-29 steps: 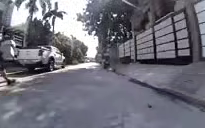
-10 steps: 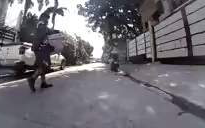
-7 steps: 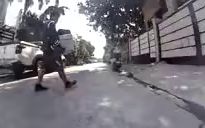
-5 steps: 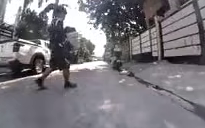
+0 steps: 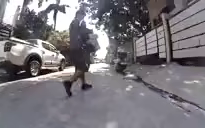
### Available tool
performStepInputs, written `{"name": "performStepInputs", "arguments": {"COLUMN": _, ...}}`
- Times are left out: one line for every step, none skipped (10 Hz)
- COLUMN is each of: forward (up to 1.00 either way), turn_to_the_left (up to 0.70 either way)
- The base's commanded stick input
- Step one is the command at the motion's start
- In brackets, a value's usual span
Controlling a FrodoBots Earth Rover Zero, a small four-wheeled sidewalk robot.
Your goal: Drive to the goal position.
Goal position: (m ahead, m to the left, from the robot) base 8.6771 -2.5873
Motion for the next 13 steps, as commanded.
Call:
{"name": "performStepInputs", "arguments": {"forward": 1.00, "turn_to_the_left": 0.00}}
{"name": "performStepInputs", "arguments": {"forward": 1.00, "turn_to_the_left": 0.18}}
{"name": "performStepInputs", "arguments": {"forward": 1.00, "turn_to_the_left": 0.34}}
{"name": "performStepInputs", "arguments": {"forward": 1.00, "turn_to_the_left": 0.37}}
{"name": "performStepInputs", "arguments": {"forward": 1.00, "turn_to_the_left": 0.30}}
{"name": "performStepInputs", "arguments": {"forward": 1.00, "turn_to_the_left": 0.24}}
{"name": "performStepInputs", "arguments": {"forward": 1.00, "turn_to_the_left": 0.17}}
{"name": "performStepInputs", "arguments": {"forward": 1.00, "turn_to_the_left": 0.05}}
{"name": "performStepInputs", "arguments": {"forward": 1.00, "turn_to_the_left": 0.00}}
{"name": "performStepInputs", "arguments": {"forward": 1.00, "turn_to_the_left": 0.00}}
{"name": "performStepInputs", "arguments": {"forward": 1.00, "turn_to_the_left": 0.00}}
{"name": "performStepInputs", "arguments": {"forward": 1.00, "turn_to_the_left": -0.09}}
{"name": "performStepInputs", "arguments": {"forward": 1.00, "turn_to_the_left": -0.29}}
